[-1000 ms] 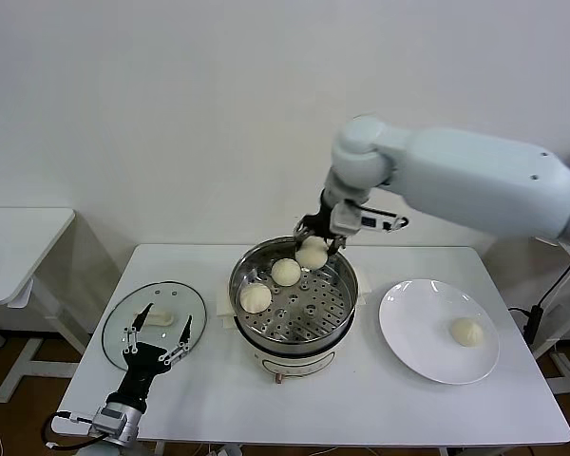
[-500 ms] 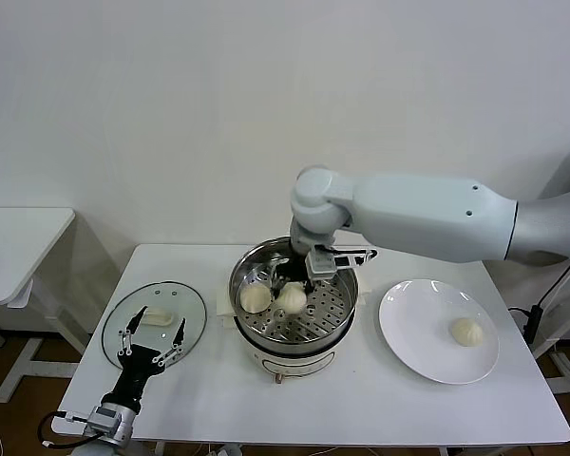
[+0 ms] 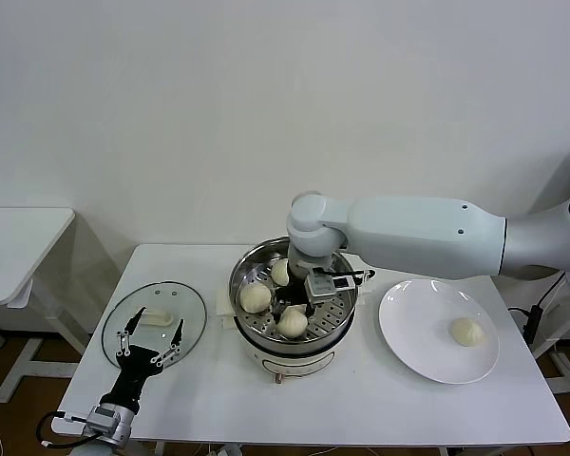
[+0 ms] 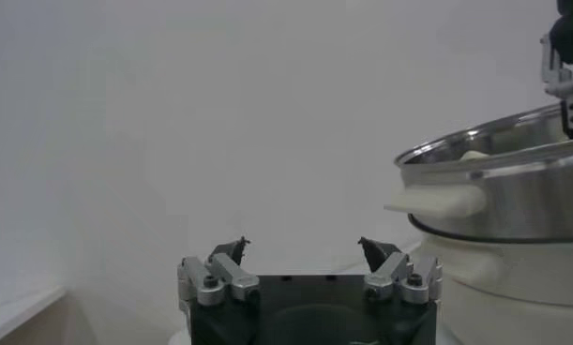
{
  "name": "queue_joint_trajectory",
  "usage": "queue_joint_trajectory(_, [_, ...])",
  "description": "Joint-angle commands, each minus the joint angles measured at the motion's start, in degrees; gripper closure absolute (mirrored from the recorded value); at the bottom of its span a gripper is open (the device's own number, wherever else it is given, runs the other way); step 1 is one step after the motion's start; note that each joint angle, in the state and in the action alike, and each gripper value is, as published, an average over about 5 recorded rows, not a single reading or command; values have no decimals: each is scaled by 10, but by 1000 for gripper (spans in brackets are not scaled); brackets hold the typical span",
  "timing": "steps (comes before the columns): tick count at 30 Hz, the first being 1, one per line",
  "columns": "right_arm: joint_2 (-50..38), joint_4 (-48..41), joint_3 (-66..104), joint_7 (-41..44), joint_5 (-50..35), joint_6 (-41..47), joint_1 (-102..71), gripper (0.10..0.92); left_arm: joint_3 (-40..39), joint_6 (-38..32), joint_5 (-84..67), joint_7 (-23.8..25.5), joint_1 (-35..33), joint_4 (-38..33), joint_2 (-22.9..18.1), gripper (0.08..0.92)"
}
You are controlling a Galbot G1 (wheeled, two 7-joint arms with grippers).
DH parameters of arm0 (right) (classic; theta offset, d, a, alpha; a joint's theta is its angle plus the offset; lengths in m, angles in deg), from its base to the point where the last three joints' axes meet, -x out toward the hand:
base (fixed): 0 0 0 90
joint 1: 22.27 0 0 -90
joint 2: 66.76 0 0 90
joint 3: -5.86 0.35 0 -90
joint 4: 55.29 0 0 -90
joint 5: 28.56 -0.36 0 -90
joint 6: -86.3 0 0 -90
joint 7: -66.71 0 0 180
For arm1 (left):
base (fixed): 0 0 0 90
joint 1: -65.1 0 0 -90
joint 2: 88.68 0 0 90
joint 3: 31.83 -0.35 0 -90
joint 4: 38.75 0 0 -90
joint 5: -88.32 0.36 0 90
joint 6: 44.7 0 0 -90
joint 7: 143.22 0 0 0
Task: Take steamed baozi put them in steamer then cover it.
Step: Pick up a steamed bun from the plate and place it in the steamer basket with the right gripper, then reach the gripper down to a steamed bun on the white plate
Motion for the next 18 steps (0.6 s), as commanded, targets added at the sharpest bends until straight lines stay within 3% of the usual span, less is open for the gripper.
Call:
queue_joint_trajectory(1, [6,9,-3,8,1,11,-7,355,3,-1,0,1,-1,0,0,177])
queue_joint_trajectory(4, [4,14,-3,9,-3,21,-3,348,6,-1,0,1,-2,0,-1,177])
queue_joint_trajectory(10, [-27,32,-3,15,-47,34,33,234,3,-1,0,0,-2,-3,-2,177])
queue_joint_trajectory(18, [-156,49,-8,59,-155,58,138,203,-2,-1,2,-2,-11,-17,-6,177])
